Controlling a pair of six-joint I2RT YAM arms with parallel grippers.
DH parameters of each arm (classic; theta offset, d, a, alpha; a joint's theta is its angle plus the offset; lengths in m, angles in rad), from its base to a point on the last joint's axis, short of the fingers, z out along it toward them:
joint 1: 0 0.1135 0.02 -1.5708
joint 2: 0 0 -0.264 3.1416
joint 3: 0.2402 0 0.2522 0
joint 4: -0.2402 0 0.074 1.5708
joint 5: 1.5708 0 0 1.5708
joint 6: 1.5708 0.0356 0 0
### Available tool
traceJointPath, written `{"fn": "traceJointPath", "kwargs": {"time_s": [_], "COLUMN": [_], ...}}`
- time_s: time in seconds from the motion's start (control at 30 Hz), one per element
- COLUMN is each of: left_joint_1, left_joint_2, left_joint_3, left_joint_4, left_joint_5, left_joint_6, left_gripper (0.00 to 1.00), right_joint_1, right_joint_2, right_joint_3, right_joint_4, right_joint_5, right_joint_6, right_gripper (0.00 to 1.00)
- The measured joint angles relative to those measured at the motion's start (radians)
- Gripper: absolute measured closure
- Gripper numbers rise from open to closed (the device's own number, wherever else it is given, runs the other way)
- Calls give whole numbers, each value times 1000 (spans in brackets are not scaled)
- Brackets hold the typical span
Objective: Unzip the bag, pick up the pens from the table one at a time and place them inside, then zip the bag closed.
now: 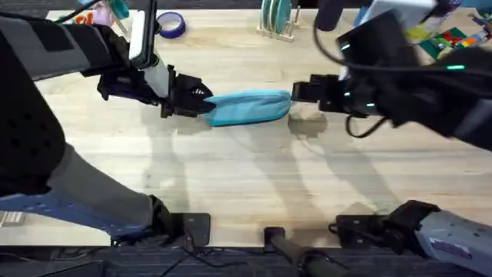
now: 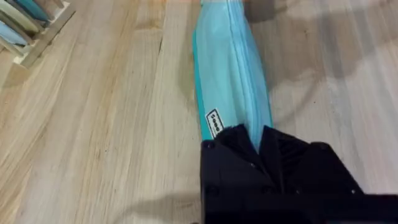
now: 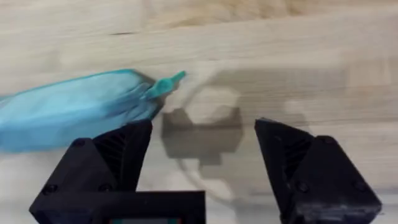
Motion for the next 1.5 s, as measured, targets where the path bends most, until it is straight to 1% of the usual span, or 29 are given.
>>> {"fn": "traceJointPath", "kwargs": {"time_s": [0.13,0.27,0.3,0.33,0.37,0.4,0.47,0.53,0.57,0.63,0.83,1.0,1.07,1.13,1.2,1.27,1.37,1.5], "left_joint_1": [0,0,0,0,0,1,4,6,7,7,7,10,11,14,14,14,14,14], "left_joint_2": [0,0,0,0,0,0,0,0,0,0,0,-3,-32,-78,-145,-215,-314,-412], "left_joint_3": [0,0,0,0,0,0,0,0,0,0,0,0,0,0,0,0,0,0], "left_joint_4": [0,-1,0,0,0,0,0,0,-1,1,2,-43,-59,-62,-62,-64,-71,-103], "left_joint_5": [0,0,0,0,-2,-3,-3,-4,-4,-4,-4,-5,-10,-14,-35,-65,-116,-185], "left_joint_6": [0,0,0,1,1,0,0,-1,-2,-3,-3,-3,-8,-29,-70,-134,-262,-425], "left_gripper": [957,957,952,920,841,677,398,71,26,9,8,6,6,6,6,6,6,5], "right_joint_1": [0,0,0,0,0,0,0,0,0,0,0,0,0,0,0,0,0,0], "right_joint_2": [-117,-206,-222,-240,-255,-269,-287,-296,-296,-295,-296,-296,-296,-295,-295,-296,-295,-295], "right_joint_3": [27,28,28,28,28,28,28,28,28,28,28,28,28,28,28,28,28,28], "right_joint_4": [-73,-150,-159,-161,-161,-161,-161,-161,-161,-162,-161,-161,-161,-162,-161,-161,-161,-161], "right_joint_5": [-79,-172,-186,-199,-205,-210,-209,-205,-204,-202,-201,-201,-200,-200,-200,-199,-198,-198], "right_joint_6": [-131,-268,-287,-307,-322,-332,-349,-358,-362,-368,-375,-375,-375,-375,-375,-376,-376,-376], "right_gripper": [5,5,5,5,5,4,5,4,4,4,4,4,4,5,4,7,4,4]}}
